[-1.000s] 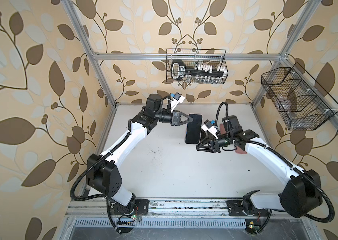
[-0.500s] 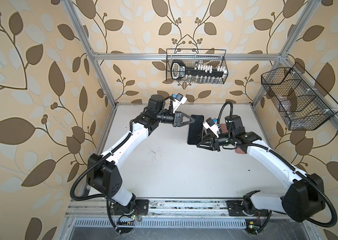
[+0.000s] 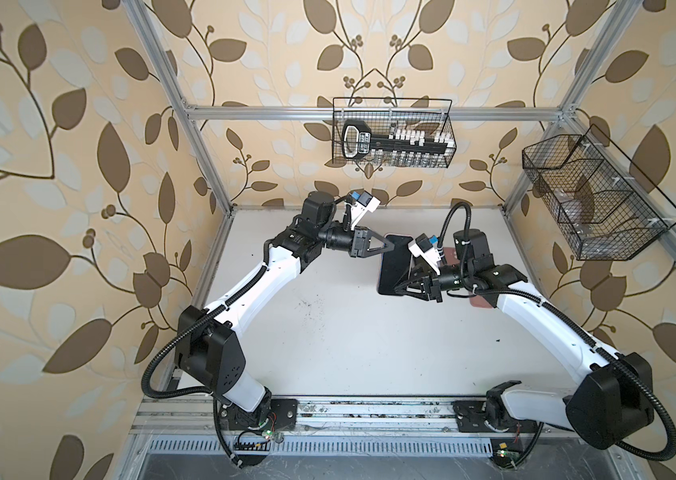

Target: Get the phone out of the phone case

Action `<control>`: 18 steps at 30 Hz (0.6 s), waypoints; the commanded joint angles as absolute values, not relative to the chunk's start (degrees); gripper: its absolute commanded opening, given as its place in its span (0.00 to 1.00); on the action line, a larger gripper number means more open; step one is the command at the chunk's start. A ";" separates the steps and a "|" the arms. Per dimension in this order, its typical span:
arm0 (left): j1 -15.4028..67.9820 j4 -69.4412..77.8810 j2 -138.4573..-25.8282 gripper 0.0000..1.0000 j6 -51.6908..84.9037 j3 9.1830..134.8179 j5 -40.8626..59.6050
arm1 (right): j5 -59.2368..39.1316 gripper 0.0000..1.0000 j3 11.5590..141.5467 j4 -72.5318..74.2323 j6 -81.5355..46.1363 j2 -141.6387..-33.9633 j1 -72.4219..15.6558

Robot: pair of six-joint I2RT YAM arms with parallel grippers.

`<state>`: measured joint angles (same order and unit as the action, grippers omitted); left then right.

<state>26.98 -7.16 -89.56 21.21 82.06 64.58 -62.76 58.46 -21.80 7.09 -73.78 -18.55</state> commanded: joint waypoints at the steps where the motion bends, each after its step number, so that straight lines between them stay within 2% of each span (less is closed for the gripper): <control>1: 27.92 -5.92 -89.25 0.00 20.76 87.17 71.34 | -61.41 0.42 56.63 -25.19 9.13 -73.59 -18.15; 3: 27.82 -6.62 -89.86 0.00 20.30 88.34 71.62 | -61.61 0.47 55.95 -25.38 9.22 -73.02 -18.19; 7: 27.77 -7.88 -91.19 0.00 19.86 90.29 72.13 | -61.38 0.46 55.66 -27.49 10.53 -72.39 -18.08; 18: 27.67 -8.35 -91.70 0.00 19.64 91.01 72.49 | -63.02 0.29 55.73 -28.38 11.42 -73.39 -17.67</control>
